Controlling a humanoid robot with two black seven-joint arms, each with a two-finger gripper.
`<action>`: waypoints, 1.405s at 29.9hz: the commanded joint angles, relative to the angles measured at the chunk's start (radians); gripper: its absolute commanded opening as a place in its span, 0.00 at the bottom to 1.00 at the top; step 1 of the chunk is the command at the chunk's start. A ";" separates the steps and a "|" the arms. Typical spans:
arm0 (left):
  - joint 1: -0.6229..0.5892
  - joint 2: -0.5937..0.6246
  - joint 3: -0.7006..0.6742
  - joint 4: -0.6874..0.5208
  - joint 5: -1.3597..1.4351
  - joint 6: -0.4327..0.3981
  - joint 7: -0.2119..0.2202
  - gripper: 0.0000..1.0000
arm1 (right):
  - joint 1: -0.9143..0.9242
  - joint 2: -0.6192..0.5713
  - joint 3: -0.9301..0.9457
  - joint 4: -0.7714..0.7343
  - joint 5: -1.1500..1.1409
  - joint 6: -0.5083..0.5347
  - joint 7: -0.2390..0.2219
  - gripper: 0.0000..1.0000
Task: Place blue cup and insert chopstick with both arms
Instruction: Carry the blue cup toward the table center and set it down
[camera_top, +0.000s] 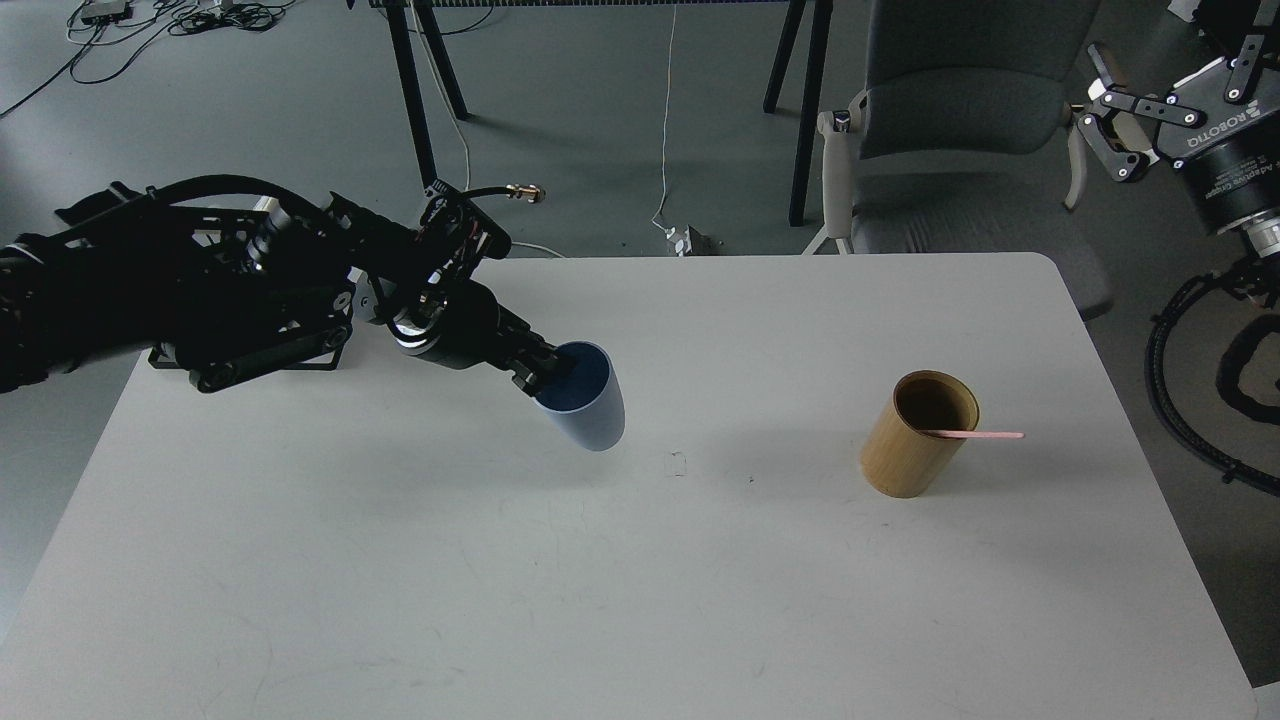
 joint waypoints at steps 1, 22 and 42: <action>-0.041 -0.111 0.088 0.023 0.000 -0.003 0.000 0.02 | -0.001 0.000 -0.004 -0.016 0.000 0.000 0.000 0.99; -0.053 -0.338 0.182 0.210 -0.006 -0.043 0.000 0.02 | -0.014 0.009 -0.003 -0.035 0.002 0.000 0.000 0.99; 0.033 -0.338 0.172 0.236 -0.060 -0.043 0.000 0.07 | -0.018 0.014 -0.012 -0.036 0.000 0.000 0.000 0.99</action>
